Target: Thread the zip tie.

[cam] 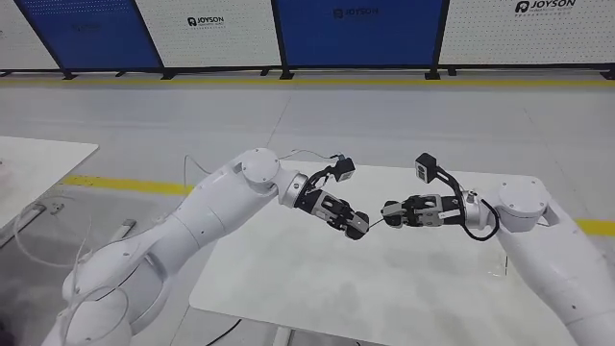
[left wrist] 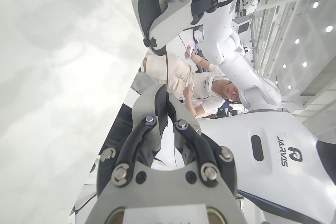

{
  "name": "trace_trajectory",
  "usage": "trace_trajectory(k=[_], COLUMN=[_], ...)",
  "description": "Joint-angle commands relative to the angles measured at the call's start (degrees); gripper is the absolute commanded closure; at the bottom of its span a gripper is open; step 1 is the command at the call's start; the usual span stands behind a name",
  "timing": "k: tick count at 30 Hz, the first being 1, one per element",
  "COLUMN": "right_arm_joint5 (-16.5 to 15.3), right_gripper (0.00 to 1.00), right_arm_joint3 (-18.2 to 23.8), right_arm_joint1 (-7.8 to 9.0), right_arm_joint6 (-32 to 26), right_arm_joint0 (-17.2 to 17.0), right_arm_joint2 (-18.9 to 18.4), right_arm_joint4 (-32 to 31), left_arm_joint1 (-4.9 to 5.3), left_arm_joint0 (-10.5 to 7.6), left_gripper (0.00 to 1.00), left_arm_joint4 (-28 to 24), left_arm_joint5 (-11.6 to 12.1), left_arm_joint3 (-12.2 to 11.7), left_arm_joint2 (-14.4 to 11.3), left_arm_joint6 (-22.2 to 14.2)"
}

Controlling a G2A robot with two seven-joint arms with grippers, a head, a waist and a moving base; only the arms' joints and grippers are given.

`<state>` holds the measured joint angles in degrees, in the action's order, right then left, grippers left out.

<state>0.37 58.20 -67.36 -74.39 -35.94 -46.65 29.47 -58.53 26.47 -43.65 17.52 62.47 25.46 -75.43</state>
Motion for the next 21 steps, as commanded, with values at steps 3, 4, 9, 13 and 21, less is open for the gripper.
trace_trajectory(k=[3, 4, 9, 13, 21], right_arm_joint5=[0.40, 0.45, 0.76, 0.77, 0.10], right_gripper=[1.00, 1.00, 0.57, 0.47, 0.53], right_arm_joint3=[0.39, 0.53, 0.80, 0.71, 0.61], right_arm_joint1=[0.12, 0.14, 0.14, 0.13, 0.24], right_arm_joint6=[-0.05, -0.18, -1.55, -1.34, -1.81], right_arm_joint0=[-0.26, -0.34, -0.49, -0.64, -1.28], right_arm_joint2=[-0.52, -0.61, -0.84, -1.22, -2.35], right_arm_joint4=[-0.44, -0.50, -0.60, -0.64, 0.00], left_arm_joint1=[0.02, 0.03, 0.00, -0.11, -0.43], left_arm_joint0=[0.39, 0.54, 1.23, 1.49, 1.98], left_gripper=[1.00, 1.00, 1.00, 1.00, 1.00], left_arm_joint4=[2.48, 2.66, 3.99, 4.69, 5.64], left_arm_joint5=[0.73, 0.68, 0.33, 0.03, -0.38], left_arm_joint3=[0.55, 0.76, 1.56, 1.82, 1.71], left_arm_joint2=[0.50, 0.64, 1.24, 1.67, 2.41], left_arm_joint6=[1.42, 1.51, 2.24, 2.24, 2.22])
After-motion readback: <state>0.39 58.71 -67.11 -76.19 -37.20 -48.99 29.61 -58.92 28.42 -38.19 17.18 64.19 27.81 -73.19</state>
